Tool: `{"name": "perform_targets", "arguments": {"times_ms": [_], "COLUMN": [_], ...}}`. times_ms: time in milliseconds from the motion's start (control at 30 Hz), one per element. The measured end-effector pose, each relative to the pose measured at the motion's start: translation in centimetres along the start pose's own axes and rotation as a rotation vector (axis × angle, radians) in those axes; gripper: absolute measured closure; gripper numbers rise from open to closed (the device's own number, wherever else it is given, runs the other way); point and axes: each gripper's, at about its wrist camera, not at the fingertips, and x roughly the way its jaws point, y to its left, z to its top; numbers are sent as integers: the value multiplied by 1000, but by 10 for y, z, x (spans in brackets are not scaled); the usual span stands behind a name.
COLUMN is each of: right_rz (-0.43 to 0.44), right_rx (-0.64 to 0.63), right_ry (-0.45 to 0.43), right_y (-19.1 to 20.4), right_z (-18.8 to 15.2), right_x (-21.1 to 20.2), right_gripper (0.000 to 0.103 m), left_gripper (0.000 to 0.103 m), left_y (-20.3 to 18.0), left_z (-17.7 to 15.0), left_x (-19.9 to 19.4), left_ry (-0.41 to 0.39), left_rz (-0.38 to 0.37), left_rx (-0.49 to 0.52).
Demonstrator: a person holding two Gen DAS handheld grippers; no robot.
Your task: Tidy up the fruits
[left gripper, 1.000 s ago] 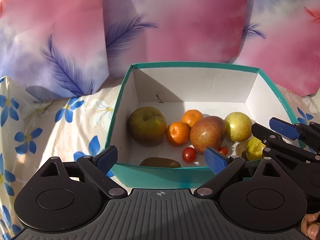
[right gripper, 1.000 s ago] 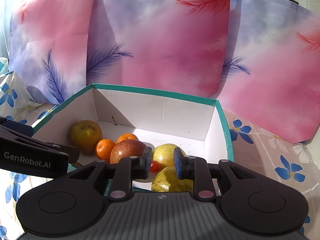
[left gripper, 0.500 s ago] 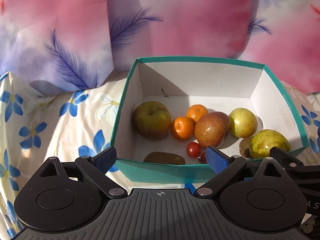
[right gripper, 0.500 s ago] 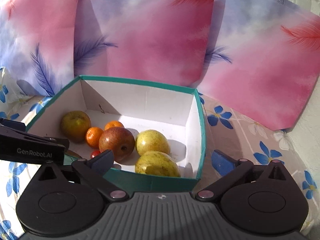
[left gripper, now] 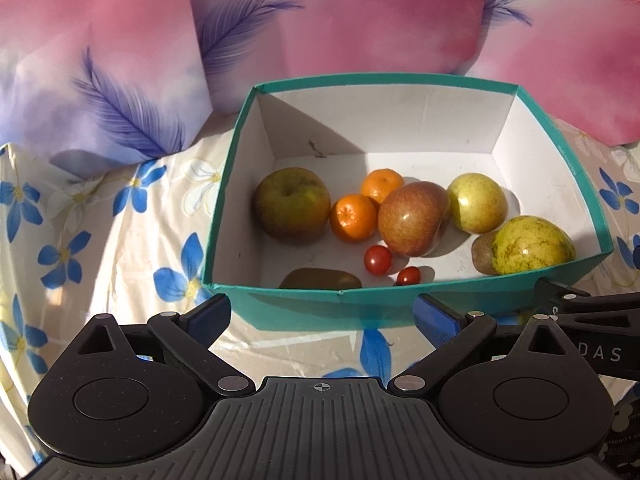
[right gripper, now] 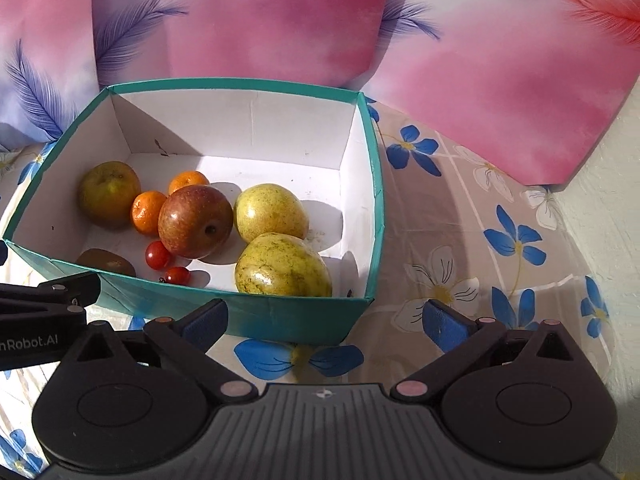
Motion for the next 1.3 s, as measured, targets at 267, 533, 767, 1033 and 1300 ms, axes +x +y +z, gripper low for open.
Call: {"name": "perform_targets", "arguments": {"times_ms": [267, 533, 767, 1033, 1300], "right_rz": [7, 4, 3, 4, 11], "right_rx": [26, 30, 24, 17, 21], "right_ry": [18, 25, 26, 25, 31], "right_y": [-4, -4, -4, -3, -3], "right_z": [-1, -1, 0, 1, 1], "right_x": [0, 1, 2, 2, 4], "right_gripper": [0, 0, 0, 0, 0], "left_gripper": [2, 2, 2, 2, 2], "left_y": [-1, -4, -3, -3, -6], "left_z": [0, 0, 1, 2, 3], "left_x": [4, 4, 6, 10, 14], "left_ry": [16, 16, 26, 48, 60], "left_rz": [21, 24, 21, 13, 21], "left_rx": [1, 14, 6, 1, 12]}}
